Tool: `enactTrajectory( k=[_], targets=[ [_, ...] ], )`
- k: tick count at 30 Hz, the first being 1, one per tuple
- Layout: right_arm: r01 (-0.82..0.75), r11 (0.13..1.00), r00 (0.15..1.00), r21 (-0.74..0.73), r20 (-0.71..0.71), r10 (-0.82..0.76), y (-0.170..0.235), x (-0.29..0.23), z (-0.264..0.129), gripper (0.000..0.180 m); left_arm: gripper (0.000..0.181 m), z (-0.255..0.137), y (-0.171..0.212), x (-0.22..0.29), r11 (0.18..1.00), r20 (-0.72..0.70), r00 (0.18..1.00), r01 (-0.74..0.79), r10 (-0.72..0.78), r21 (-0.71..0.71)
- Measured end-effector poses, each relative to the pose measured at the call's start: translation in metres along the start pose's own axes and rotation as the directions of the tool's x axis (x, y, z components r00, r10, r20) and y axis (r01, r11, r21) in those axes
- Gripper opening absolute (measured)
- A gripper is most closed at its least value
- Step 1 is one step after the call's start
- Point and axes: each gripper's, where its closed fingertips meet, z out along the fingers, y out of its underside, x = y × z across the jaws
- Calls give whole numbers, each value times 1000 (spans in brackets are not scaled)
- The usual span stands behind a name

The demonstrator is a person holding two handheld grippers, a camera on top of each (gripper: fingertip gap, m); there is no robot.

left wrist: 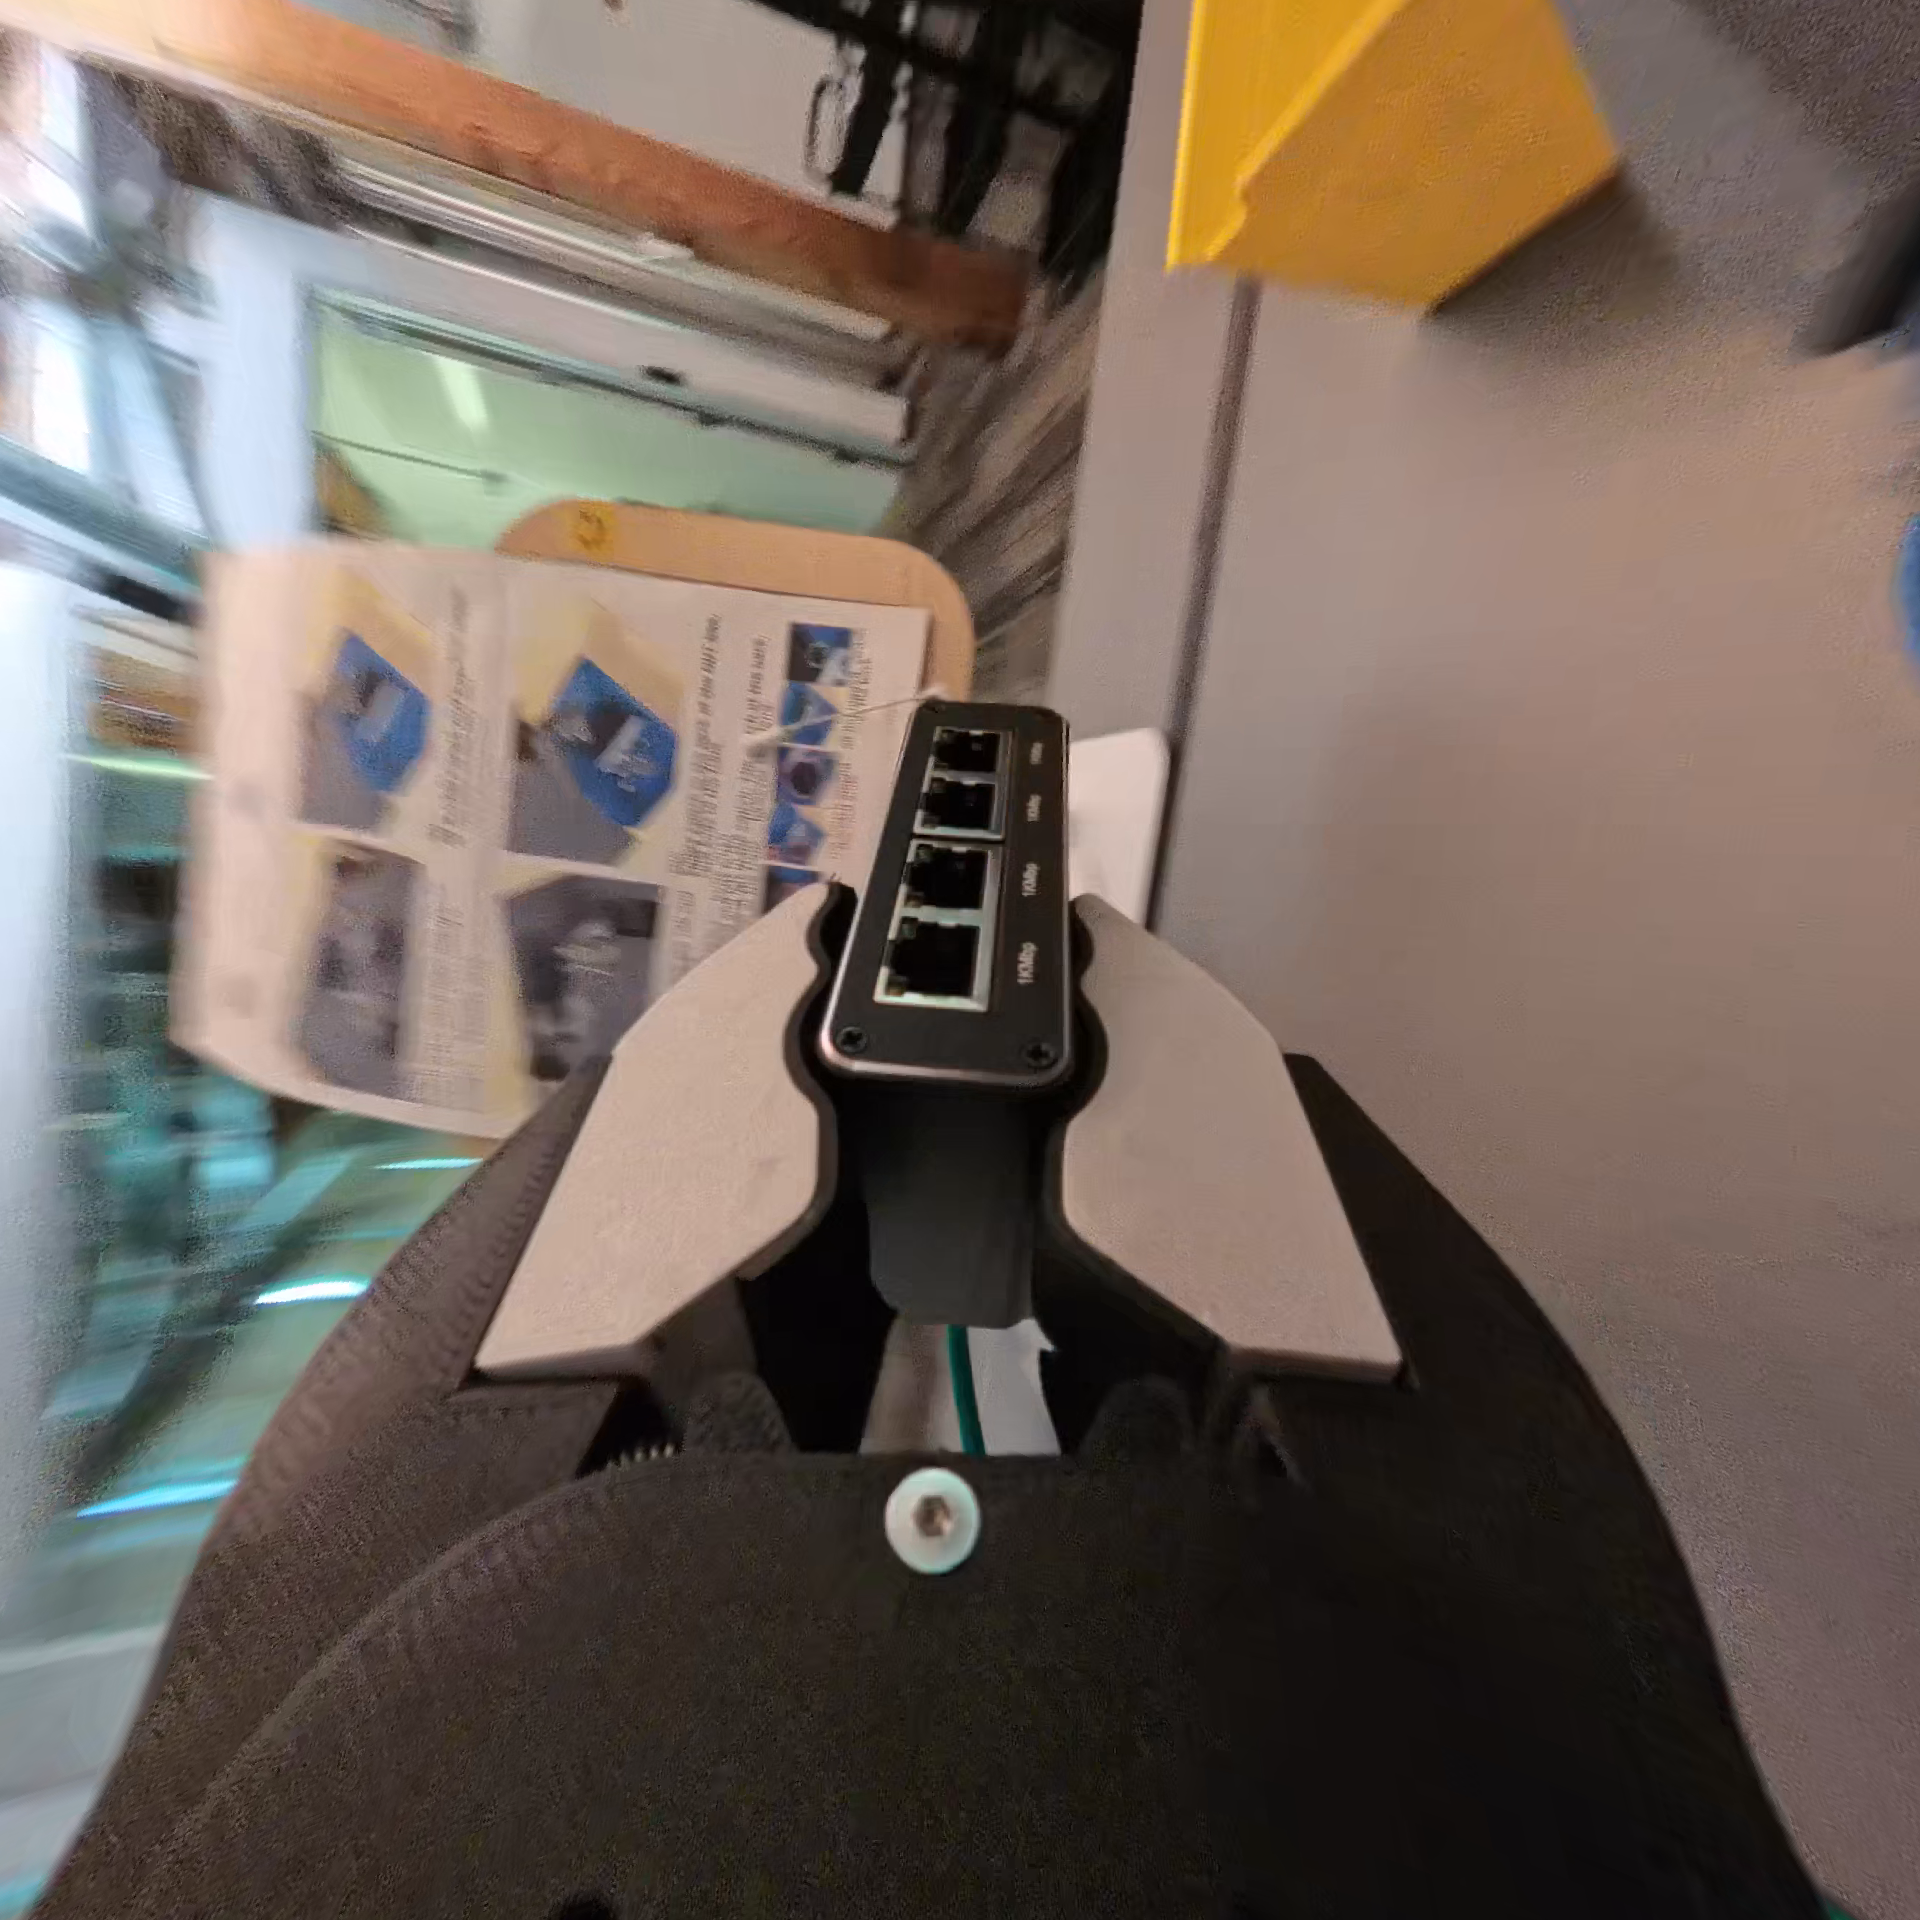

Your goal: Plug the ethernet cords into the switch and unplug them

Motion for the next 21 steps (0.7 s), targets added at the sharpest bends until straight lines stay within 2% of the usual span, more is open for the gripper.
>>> enactTrajectory(
  k=[1, 2, 5, 8, 10, 15, 21],
  targets=[
    [1, 1000, 998, 11, -63, 0, -1, 11, -1, 15, 37, -9, 4, -4, 993, -84, 991, 109, -105, 42],
    [-26, 998, 998, 65, -61, 30, -6, 14, -4, 15, 37, -17, 7, -10, 983, -127, 978, 172, -163, 60],
    [-81, 993, 994, 83, -68, 86, 3, 20, -13, 15, 37, -28, 19, -29, 986, -52, 985, 165, -163, 36],
    [-126, 991, 976, 53, -174, 134, 27, 38, -25, 15, 37, -34, 26, -39, 987, -22, 986, 163, -163, 11],
    [-166, 985, 941, 57, -289, 175, 39, 57, -39, 15, 37, -38, 24, -41, 983, -31, 984, 177, -175, 45],
    [-203, 965, 853, 163, -455, 257, 35, 85, -81, 14, 37, -44, 21, -44, 970, -63, 972, 230, -225, 74],
    [-184, 981, 823, 57, -537, 185, 23, 133, -138, 15, 37, -48, 27, -53, 969, -38, 971, 236, -234, 71]
  ],
)
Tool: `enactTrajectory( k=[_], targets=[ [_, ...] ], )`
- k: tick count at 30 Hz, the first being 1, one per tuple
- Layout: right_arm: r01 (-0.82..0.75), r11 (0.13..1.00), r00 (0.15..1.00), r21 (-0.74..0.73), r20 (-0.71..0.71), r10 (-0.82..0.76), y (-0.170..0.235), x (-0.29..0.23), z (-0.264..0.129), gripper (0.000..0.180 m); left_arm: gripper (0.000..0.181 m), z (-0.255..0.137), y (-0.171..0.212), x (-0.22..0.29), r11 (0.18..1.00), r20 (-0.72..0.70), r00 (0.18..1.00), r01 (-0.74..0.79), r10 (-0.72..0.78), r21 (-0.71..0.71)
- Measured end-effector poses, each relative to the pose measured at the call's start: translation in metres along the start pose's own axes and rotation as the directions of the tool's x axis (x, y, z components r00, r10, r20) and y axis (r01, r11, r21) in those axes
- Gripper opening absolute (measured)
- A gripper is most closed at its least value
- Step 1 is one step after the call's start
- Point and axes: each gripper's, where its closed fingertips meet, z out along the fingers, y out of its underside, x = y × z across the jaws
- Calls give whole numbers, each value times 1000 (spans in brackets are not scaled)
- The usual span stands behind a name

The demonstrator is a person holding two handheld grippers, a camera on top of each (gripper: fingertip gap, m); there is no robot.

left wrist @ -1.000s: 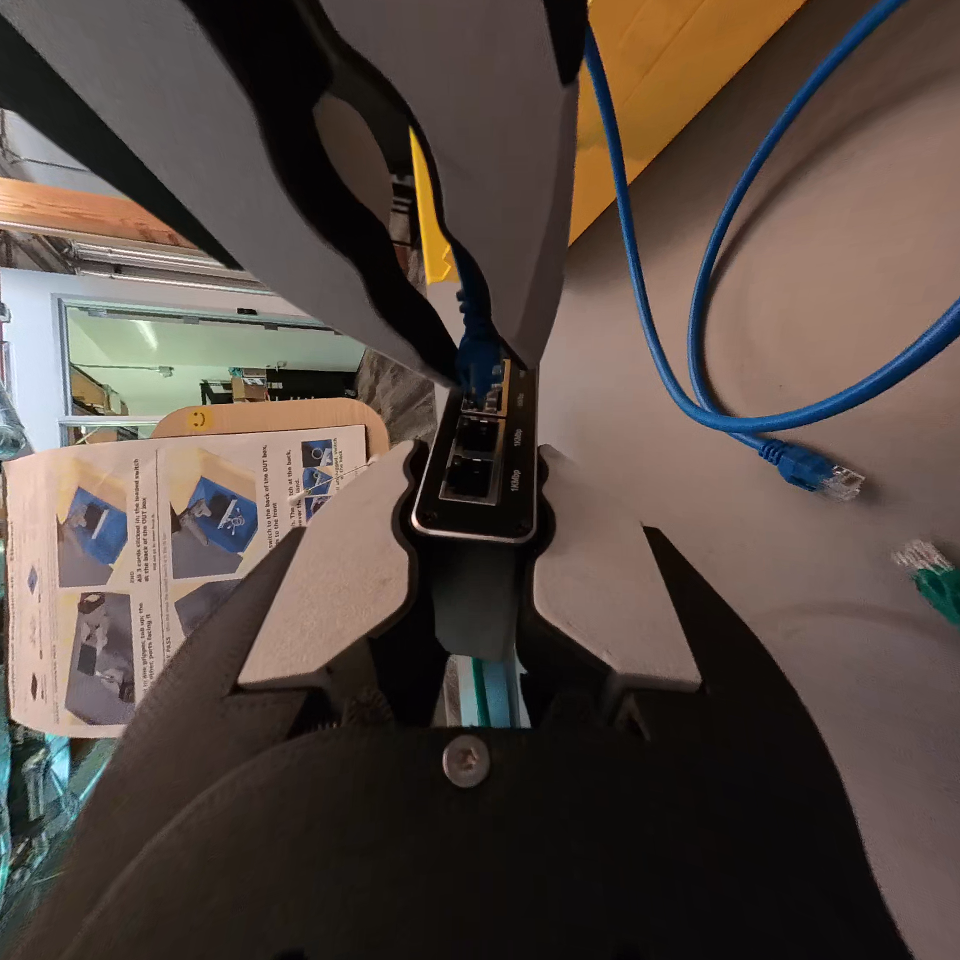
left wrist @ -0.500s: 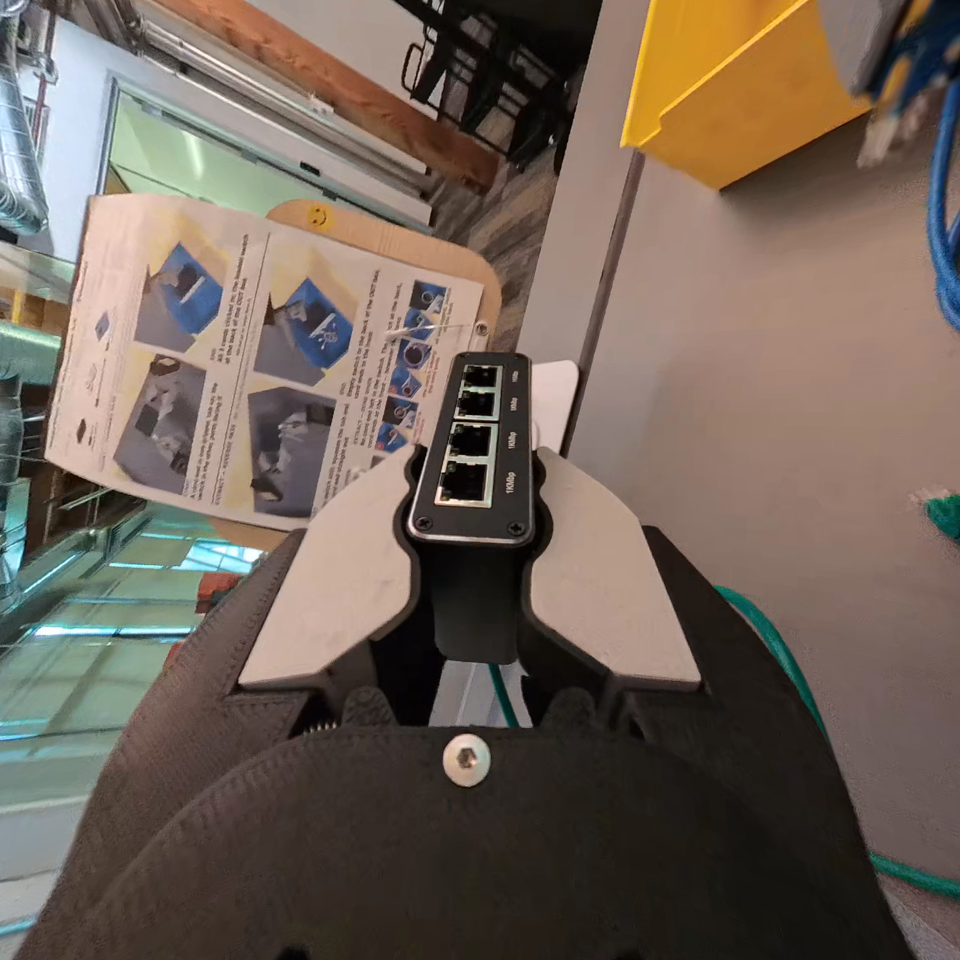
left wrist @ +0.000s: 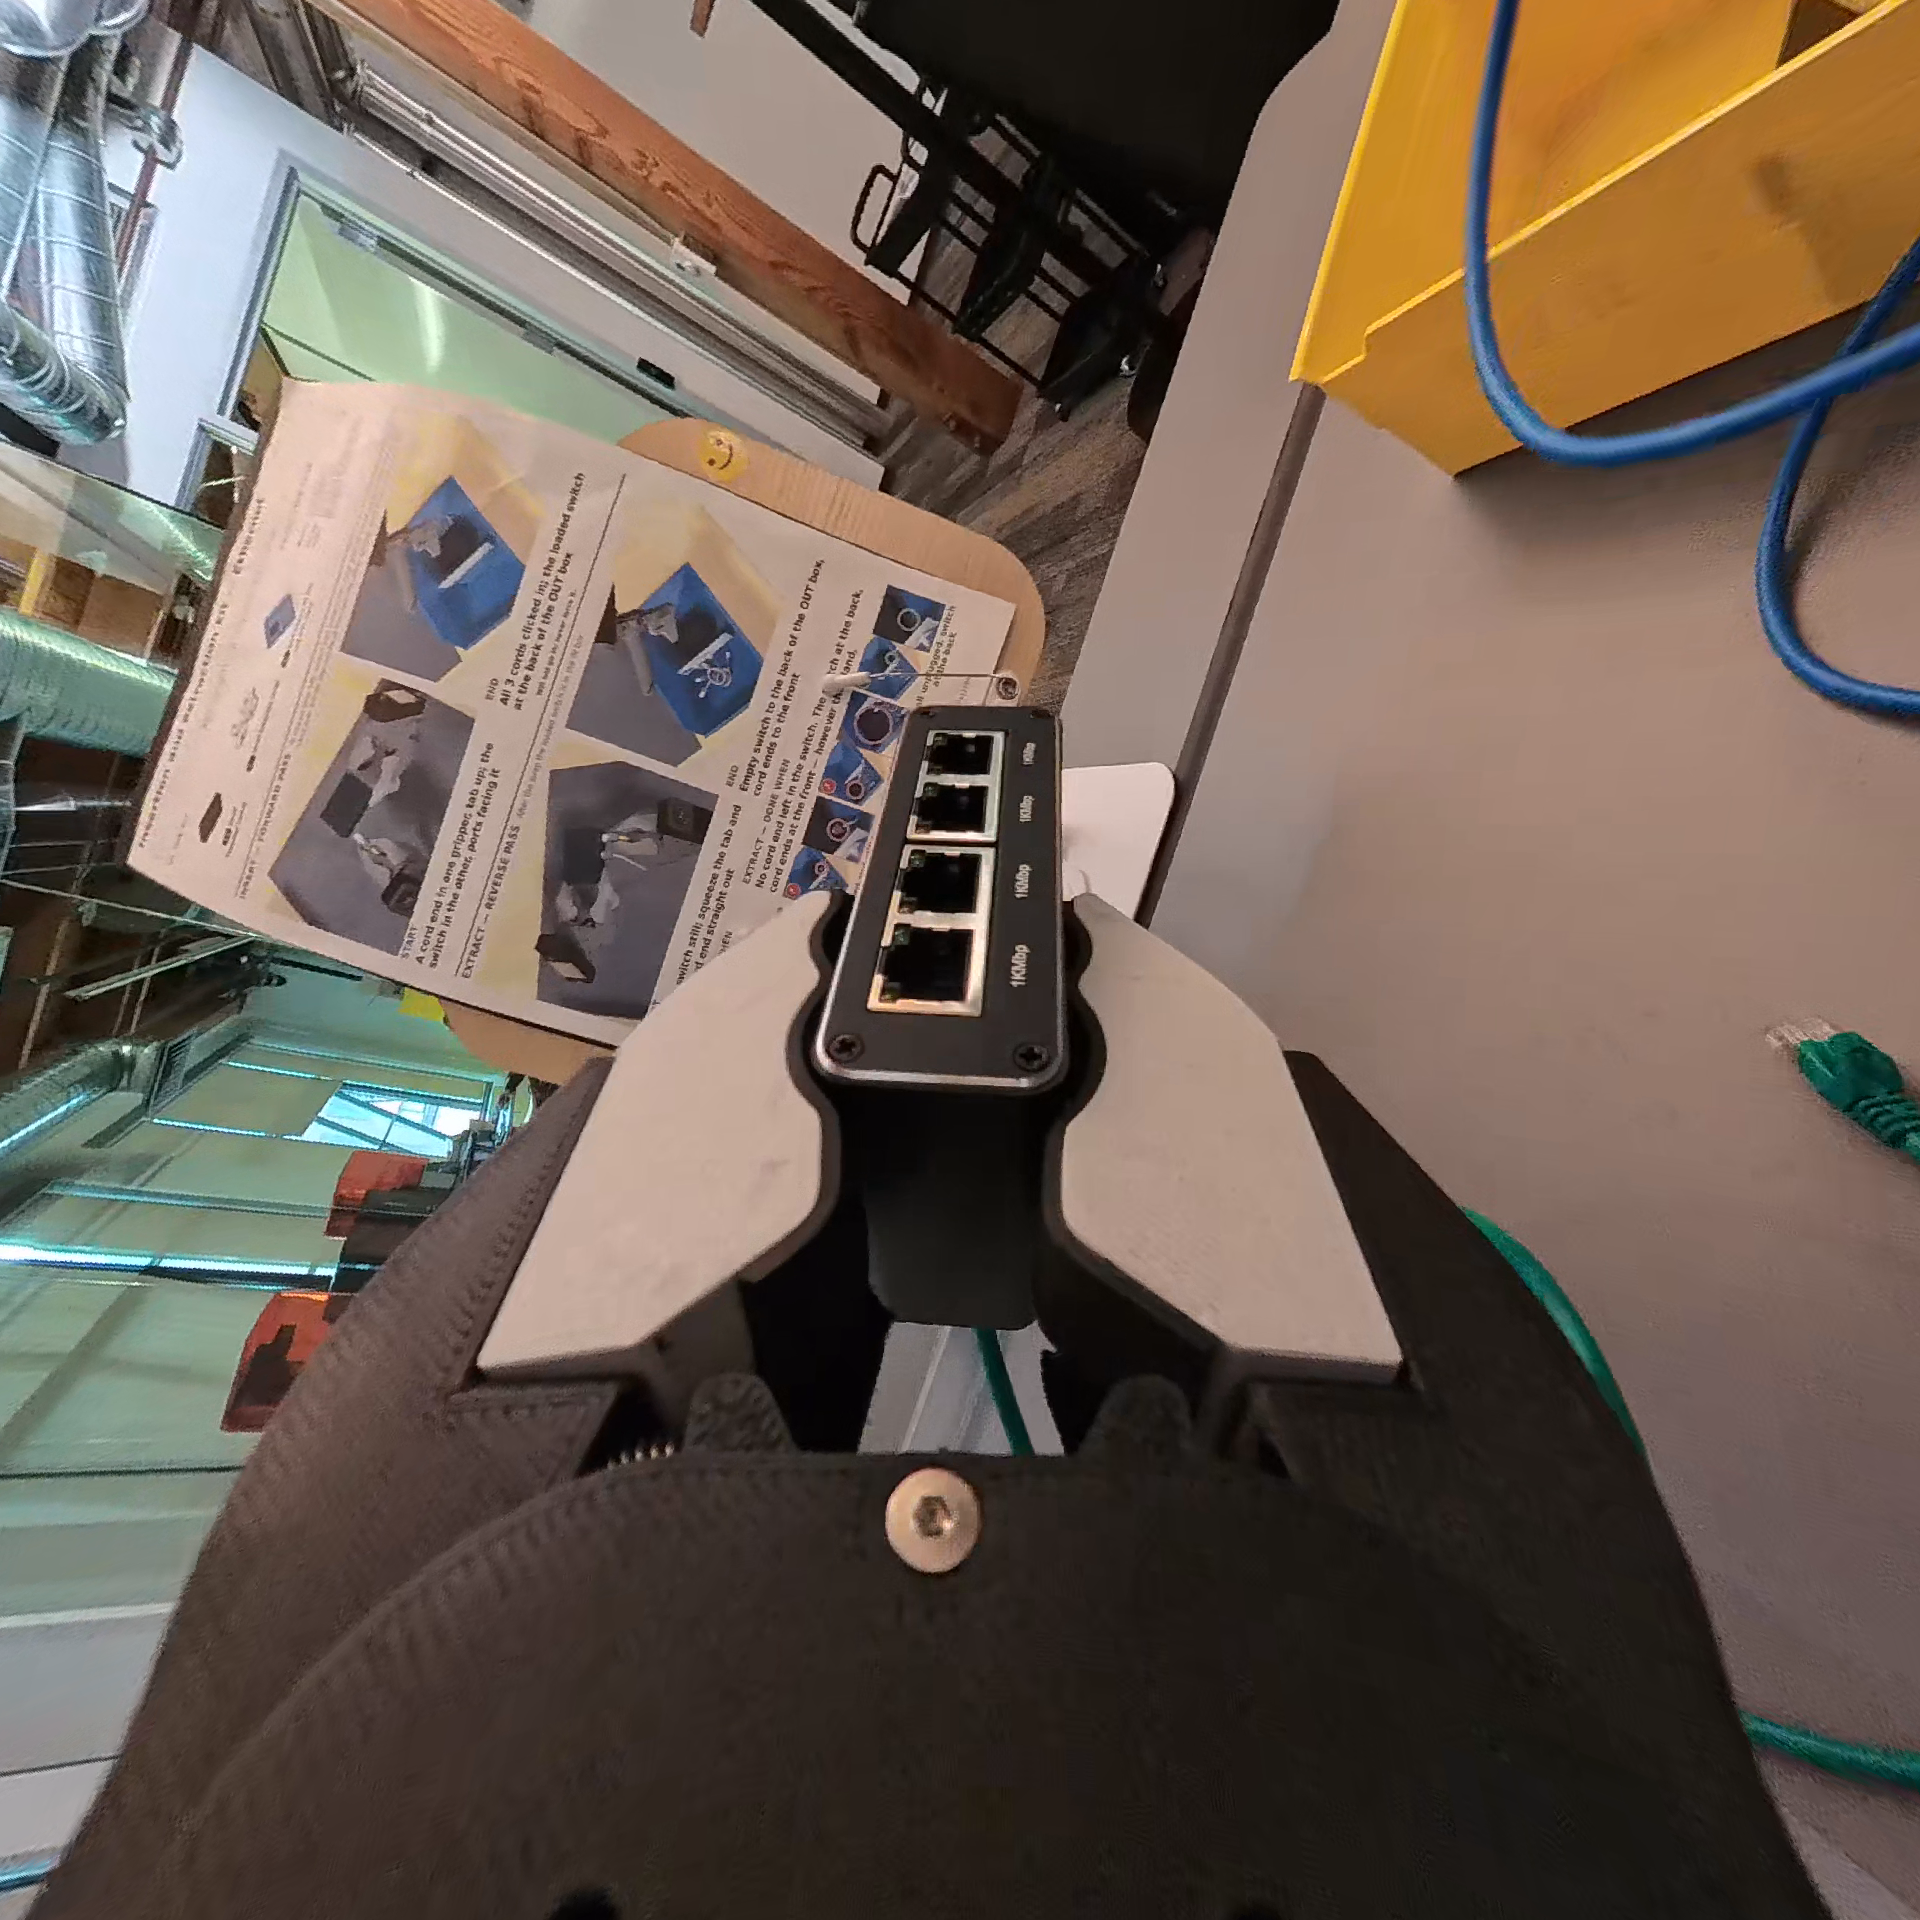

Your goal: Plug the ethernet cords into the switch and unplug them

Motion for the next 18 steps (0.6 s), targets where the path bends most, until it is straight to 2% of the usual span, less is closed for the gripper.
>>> enactTrajectory(
  k=[5, 12, 15, 18],
  targets=[
    [1, 999, 998, -50, -60, -4, -19, 71, -38, 14, 37, -6, -2, -4, 1000, 12, 1000, 6, -7, 7],
    [-58, 987, 988, -147, -151, 35, -20, 145, -86, 14, 37, -10, -5, -6, 1000, 14, 1000, 10, -11, 15],
    [-87, 970, 989, -227, -139, 57, -4, 151, -91, 14, 37, -12, -7, -5, 1000, 12, 1000, 7, -7, 17],
    [-91, 937, 992, -338, -115, 55, 28, 140, -88, 14, 37, -13, -11, -3, 1000, 9, 1000, 3, -3, 26]
  ],
)
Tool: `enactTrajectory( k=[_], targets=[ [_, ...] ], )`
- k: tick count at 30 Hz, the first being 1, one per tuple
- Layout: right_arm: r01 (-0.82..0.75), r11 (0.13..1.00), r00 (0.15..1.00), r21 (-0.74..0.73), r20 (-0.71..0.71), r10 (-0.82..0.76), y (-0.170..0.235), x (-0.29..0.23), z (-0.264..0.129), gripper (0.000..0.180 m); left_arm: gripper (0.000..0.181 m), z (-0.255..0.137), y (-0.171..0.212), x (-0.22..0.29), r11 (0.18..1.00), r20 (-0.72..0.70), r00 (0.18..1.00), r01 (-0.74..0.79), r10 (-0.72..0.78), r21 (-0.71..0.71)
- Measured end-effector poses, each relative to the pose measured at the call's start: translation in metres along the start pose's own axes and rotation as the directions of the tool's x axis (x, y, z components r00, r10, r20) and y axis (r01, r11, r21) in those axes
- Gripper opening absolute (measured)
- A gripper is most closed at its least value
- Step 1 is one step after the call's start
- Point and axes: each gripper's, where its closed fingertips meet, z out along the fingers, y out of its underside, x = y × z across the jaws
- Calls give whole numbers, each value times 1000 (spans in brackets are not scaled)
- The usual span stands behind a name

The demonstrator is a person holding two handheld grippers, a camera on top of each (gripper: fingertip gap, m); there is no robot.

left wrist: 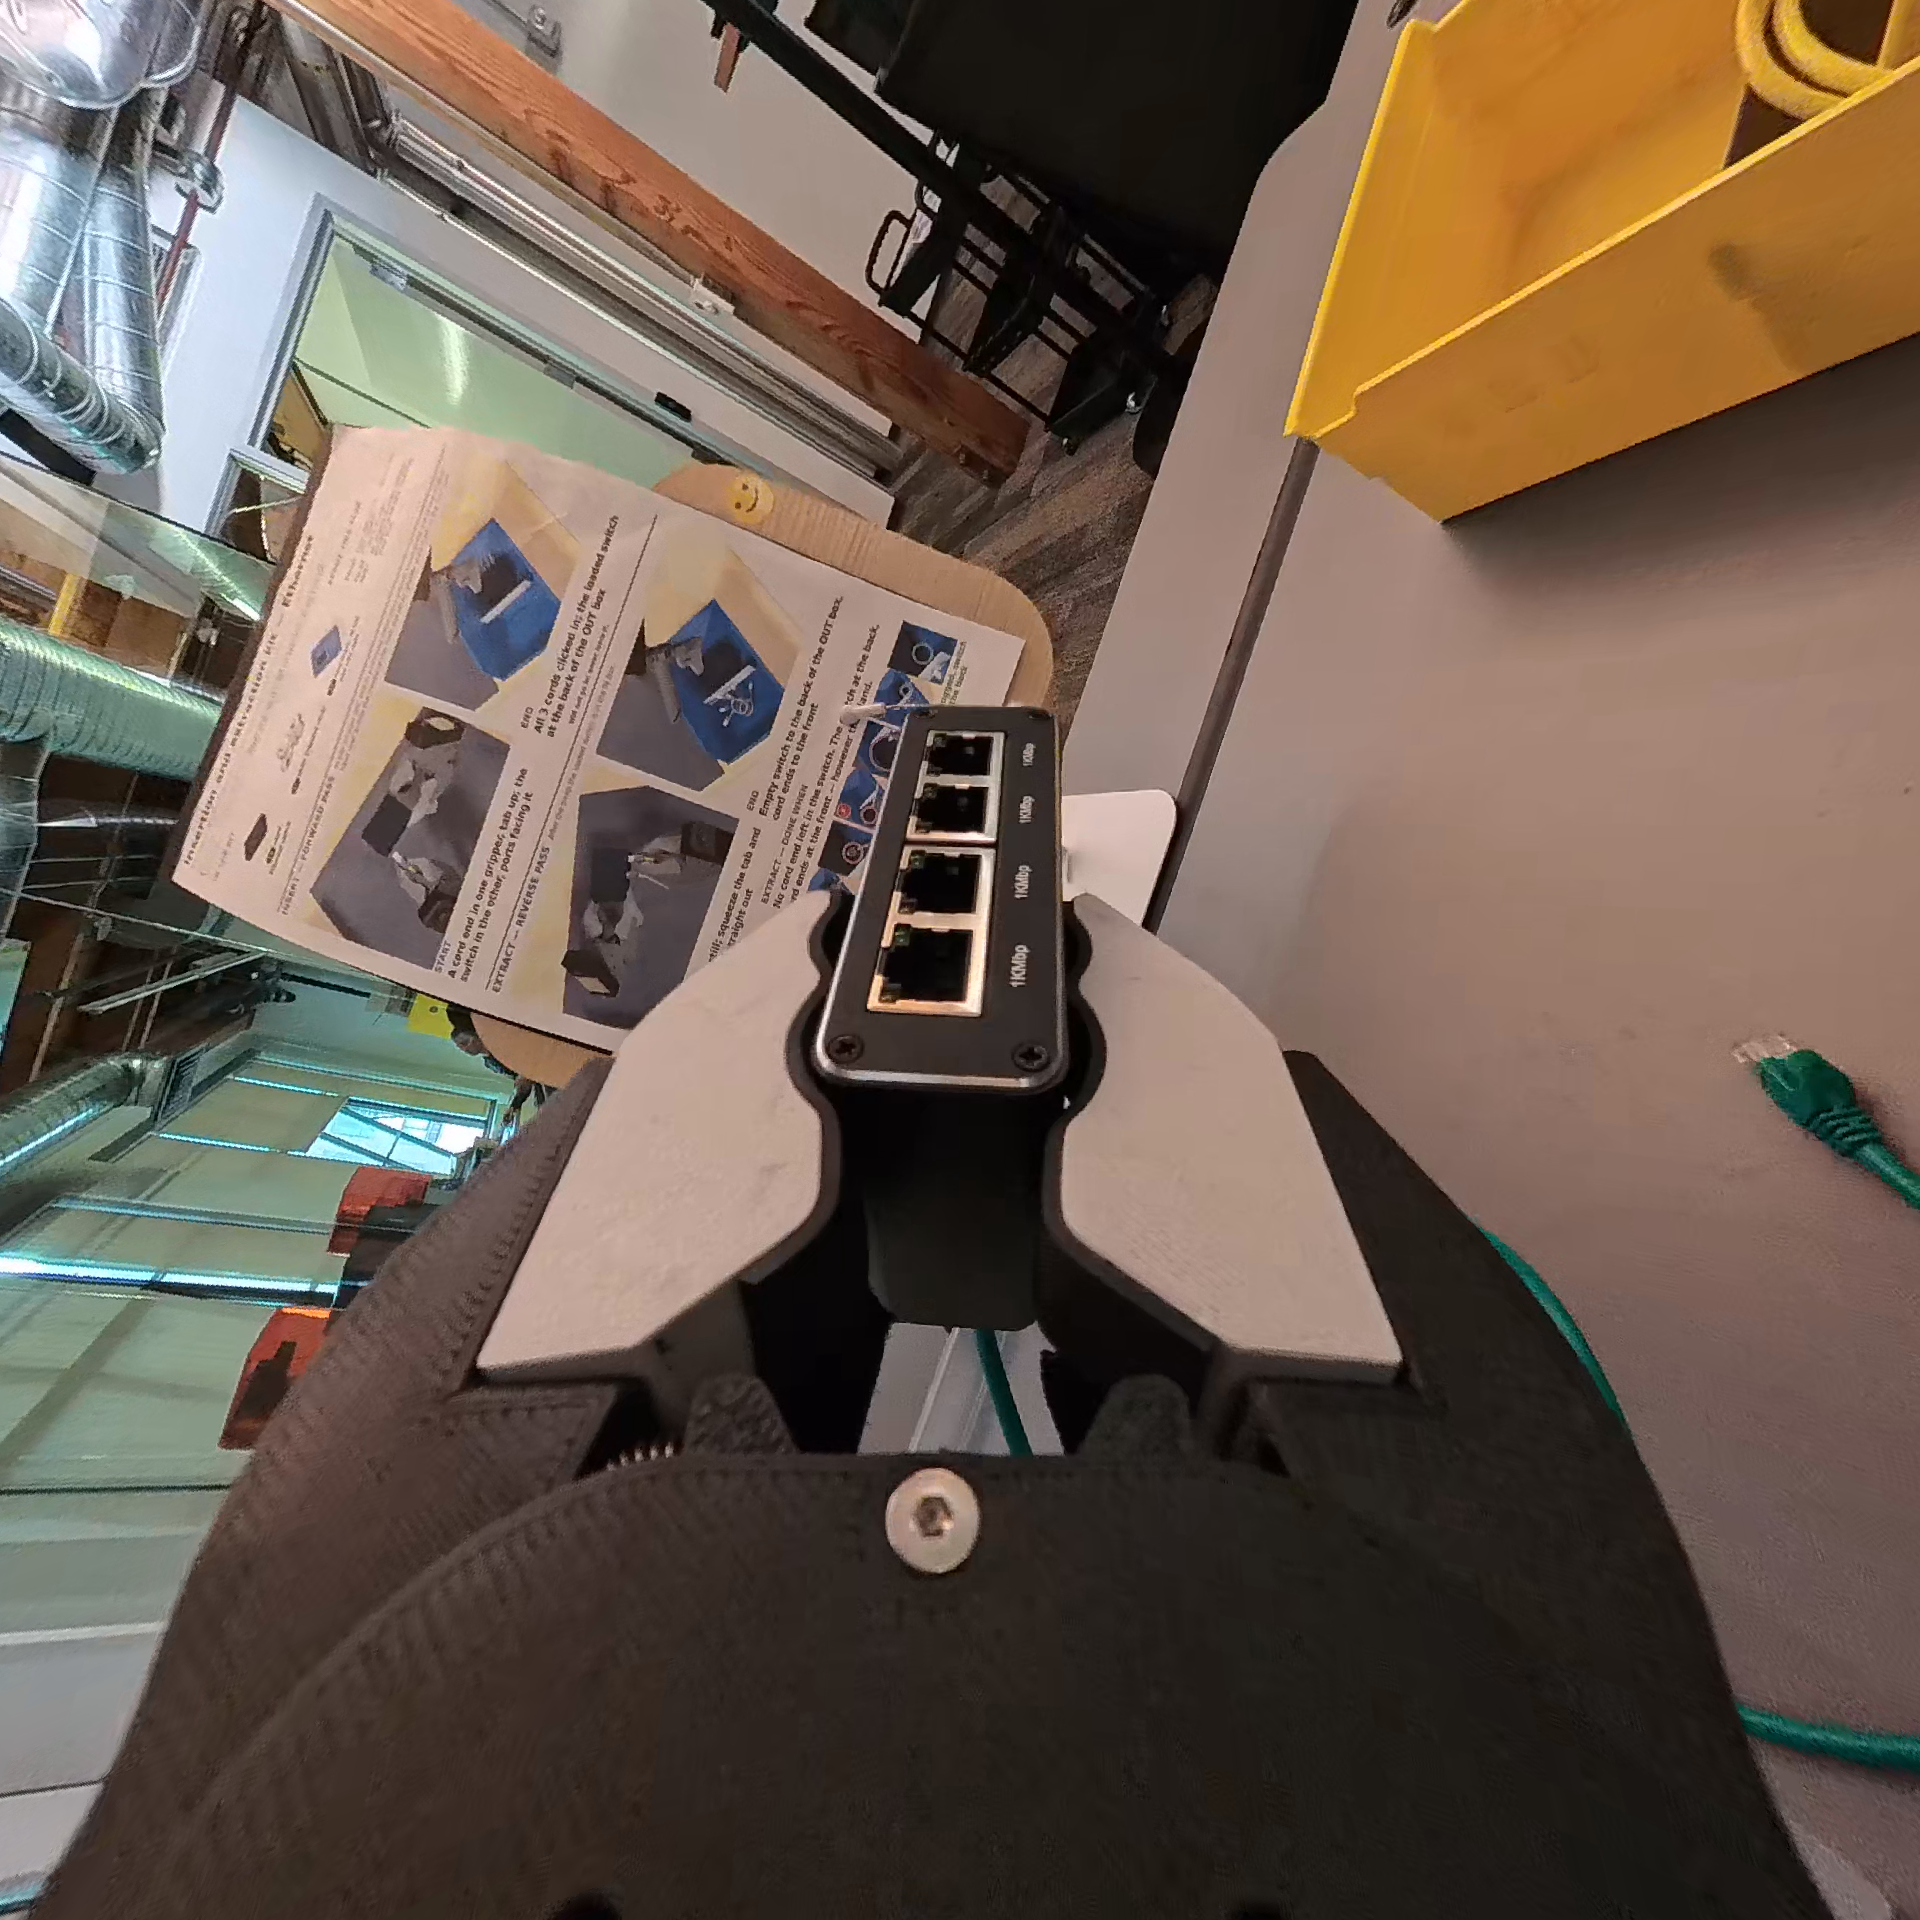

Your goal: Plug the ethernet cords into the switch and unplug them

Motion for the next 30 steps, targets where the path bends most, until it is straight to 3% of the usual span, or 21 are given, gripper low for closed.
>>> enactTrajectory(
  k=[9, 15, 23, 30],
  targets=[
    [-63, 980, 993, -187, 88, 81, 86, -40, 41, 15, 37, 0, -1, 3, 1000, -11, 1000, 3, -3, -1],
    [-104, 984, 986, -144, 114, 120, 87, -56, 48, 14, 37, 1, 0, 3, 1000, -10, 1000, 3, -3, -11],
    [-103, 952, 960, -287, 222, 171, 165, -190, 92, 14, 37, 2, -3, 6, 1000, -18, 1000, -3, 3, -7],
    [-399, 826, 818, -399, 251, 517, 206, -269, 114, 18, 37, 4, -3, 10, 1000, -31, 1000, -4, 3, -18]
  ],
)
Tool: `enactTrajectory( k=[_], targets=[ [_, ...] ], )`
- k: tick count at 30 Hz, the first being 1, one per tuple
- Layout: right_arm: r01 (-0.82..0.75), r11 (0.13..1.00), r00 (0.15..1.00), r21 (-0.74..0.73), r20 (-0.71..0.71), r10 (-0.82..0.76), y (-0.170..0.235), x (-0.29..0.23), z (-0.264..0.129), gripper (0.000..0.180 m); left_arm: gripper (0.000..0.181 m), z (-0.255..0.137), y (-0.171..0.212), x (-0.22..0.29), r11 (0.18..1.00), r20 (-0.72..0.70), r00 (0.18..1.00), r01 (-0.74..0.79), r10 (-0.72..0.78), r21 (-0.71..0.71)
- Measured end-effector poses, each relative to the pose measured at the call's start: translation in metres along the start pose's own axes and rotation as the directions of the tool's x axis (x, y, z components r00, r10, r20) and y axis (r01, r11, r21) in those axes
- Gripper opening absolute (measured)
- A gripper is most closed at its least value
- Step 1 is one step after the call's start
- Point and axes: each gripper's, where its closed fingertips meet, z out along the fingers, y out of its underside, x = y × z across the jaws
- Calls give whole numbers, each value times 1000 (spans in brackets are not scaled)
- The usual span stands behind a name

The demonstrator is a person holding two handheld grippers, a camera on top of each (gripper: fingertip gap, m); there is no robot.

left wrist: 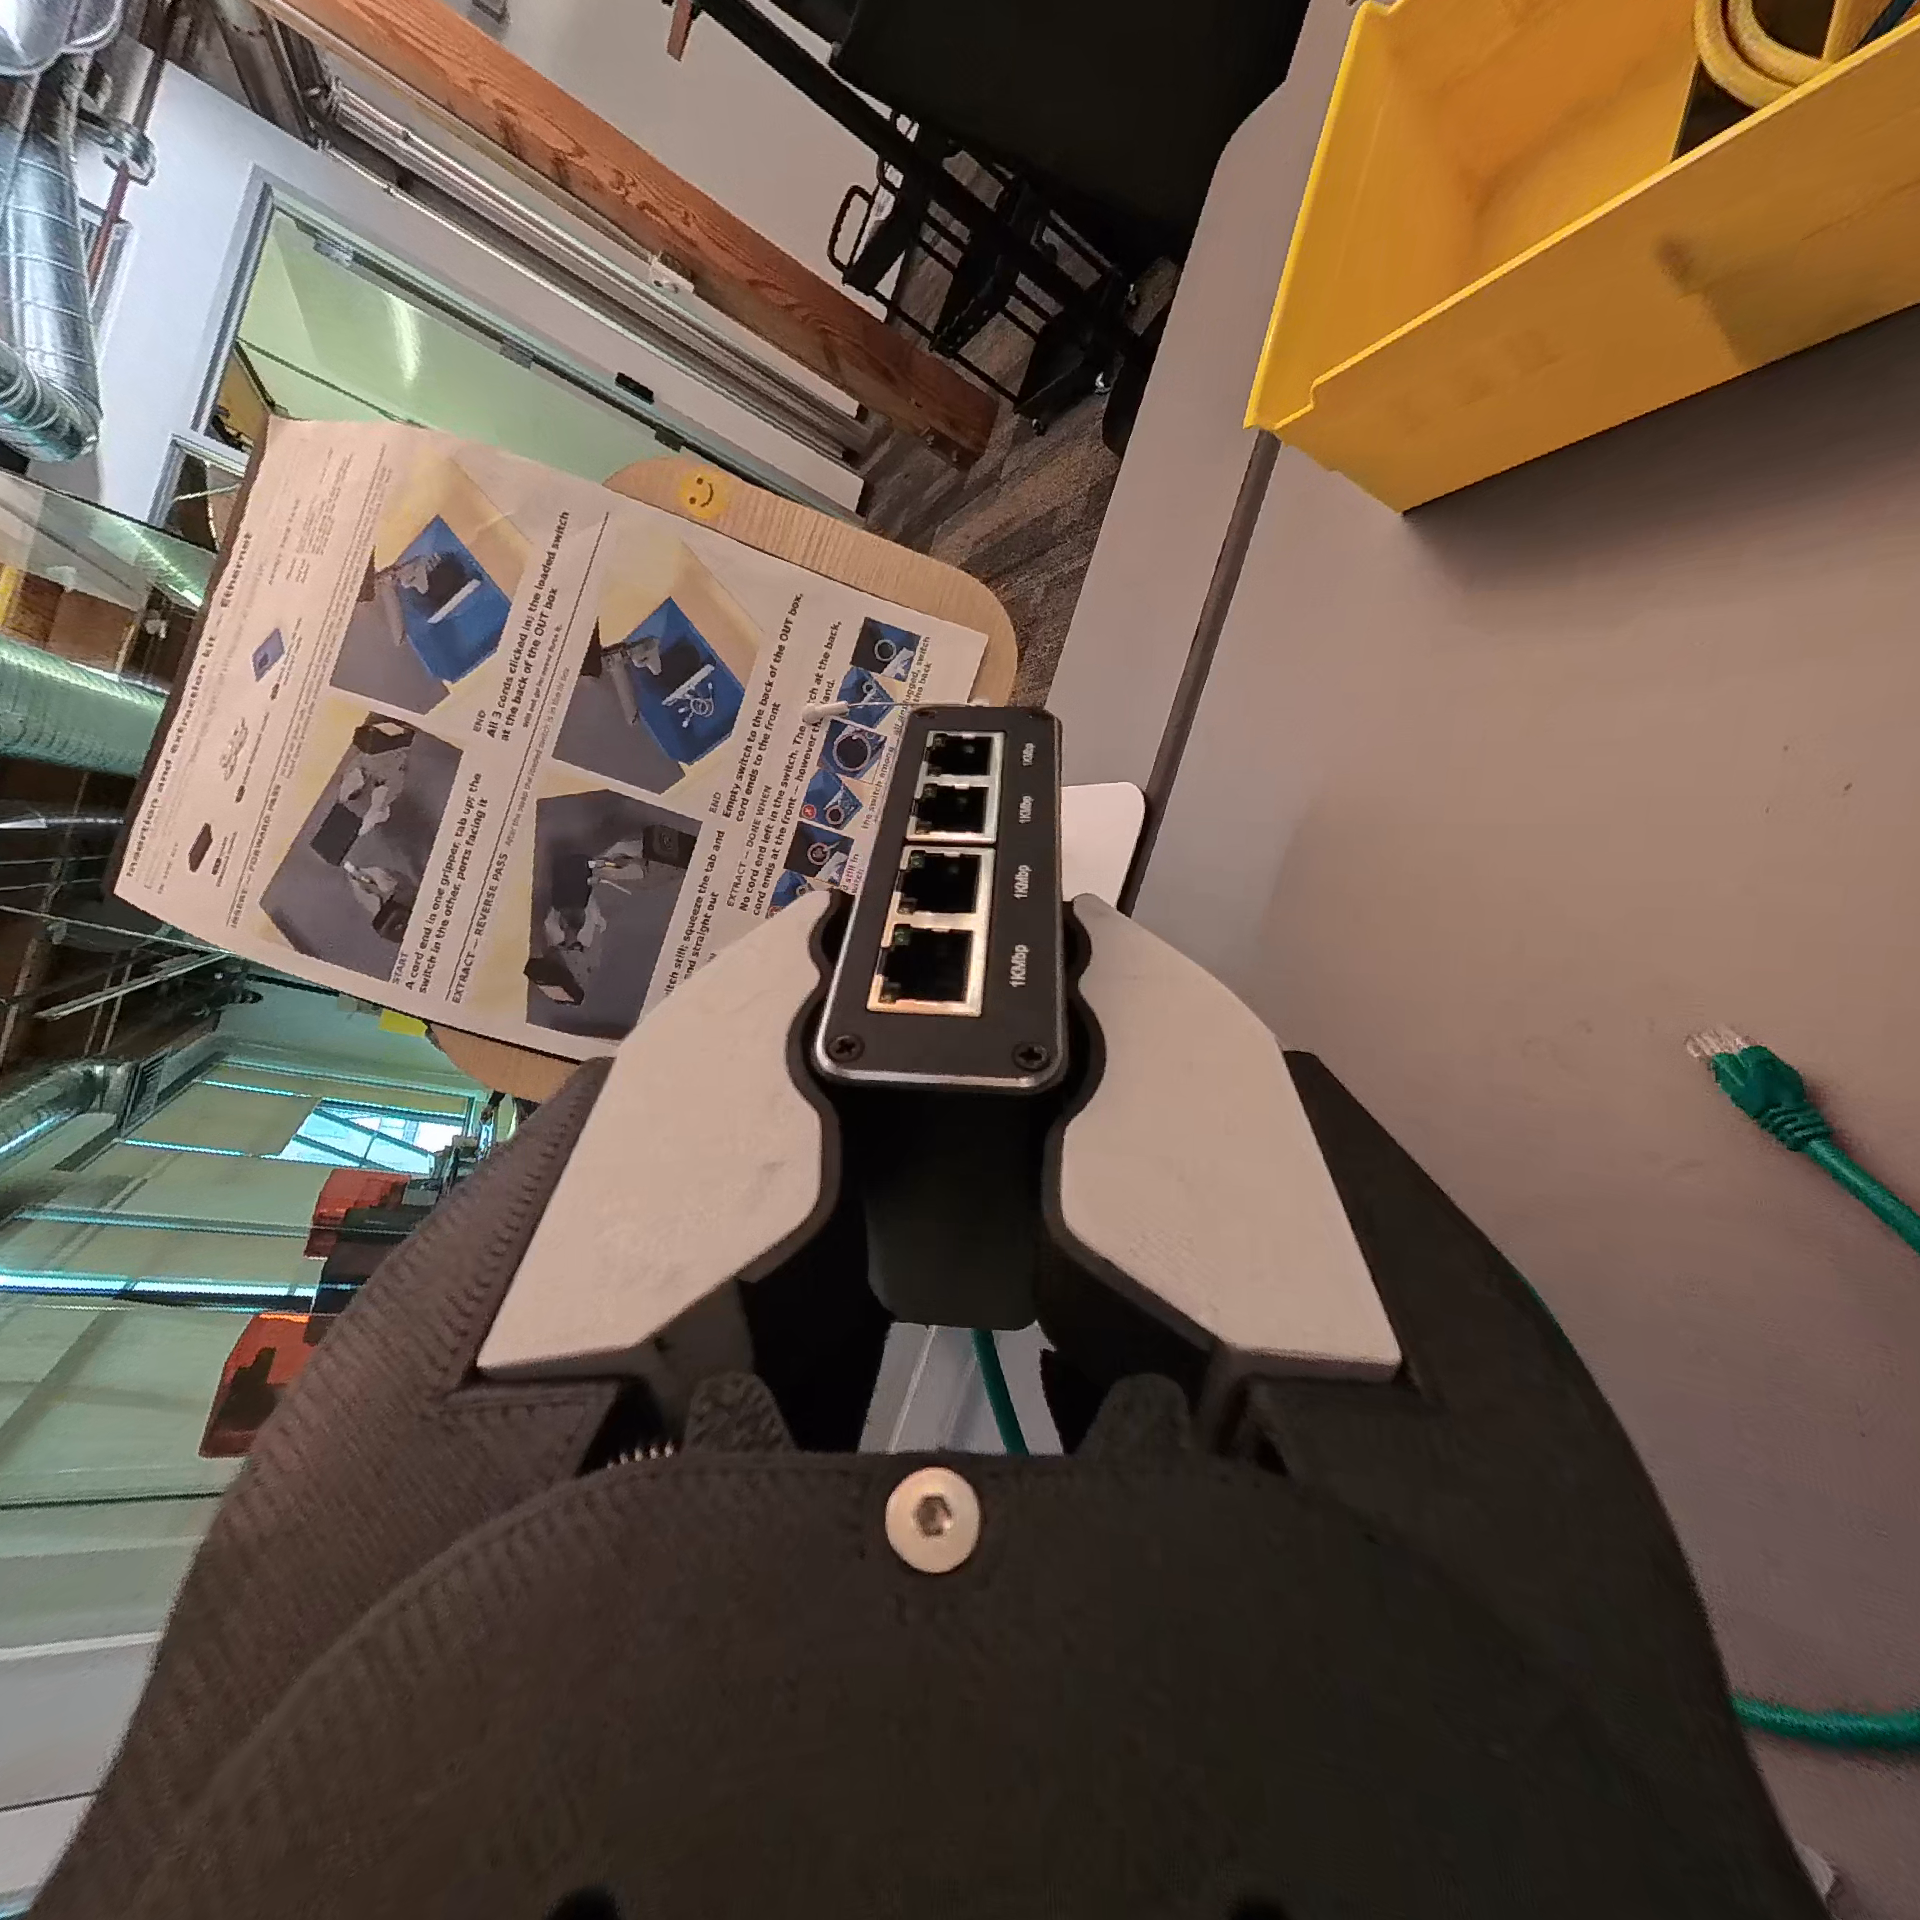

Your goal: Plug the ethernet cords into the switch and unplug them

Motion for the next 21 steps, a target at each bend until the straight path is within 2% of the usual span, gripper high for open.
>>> enactTrajectory(
  k=[2, 5, 8, 10, 11, 12, 13, 15, 16, 17, 19, 21],
  targets=[
    [-101, 994, 995, 28, 27, 100, -4, -4, -3, 27, 37, 2, 1, 1, 1000, -4, 1000, -1, 1, -7],
    [-260, 960, 955, 101, 177, 240, -21, -18, -22, 38, 37, 5, 2, 4, 1000, -13, 1000, -6, 5, -19],
    [-477, 858, 841, 188, 380, 384, -45, -22, -47, 46, 37, 6, 2, 6, 1000, -16, 1000, -13, 12, -23],
    [-541, 807, 791, 237, 469, 392, -53, -20, -65, 47, 37, 6, 1, 6, 1000, -17, 1000, -14, 14, -22],
    [-510, 815, 821, 274, 439, 365, -50, -15, -71, 46, 37, 6, 1, 7, 1000, -18, 1000, -15, 15, -23],
    [-416, 855, 882, 310, 367, 296, -42, -13, -74, 46, 37, 5, 1, 7, 1000, -18, 1000, -15, 15, -23],
    [-268, 903, 935, 335, 317, 160, -32, -22, -77, 43, 37, 5, 1, 6, 1000, -18, 1000, -15, 14, -23],
    [21, 949, 964, 314, 244, -102, -2, -47, -74, 43, 37, 5, 1, 6, 1000, -20, 1000, -12, 11, -23],
    [114, 958, 956, 262, 232, -177, 17, -57, -68, 44, 37, 5, 1, 6, 1000, -22, 1000, -10, 10, -23],
    [148, 967, 951, 205, 240, -197, 32, -63, -60, 46, 37, 6, 1, 7, 1000, -25, 1000, -11, 10, -24],
    [84, 986, 949, 143, 289, -123, 46, -69, -42, 45, 37, 8, 1, 9, 1000, -29, 999, -16, 15, -25],
    [26, 994, 936, 110, 346, -62, 50, -72, -27, 34, 37, 11, 1, 12, 999, -37, 999, -22, 21, -31]
  ],
)
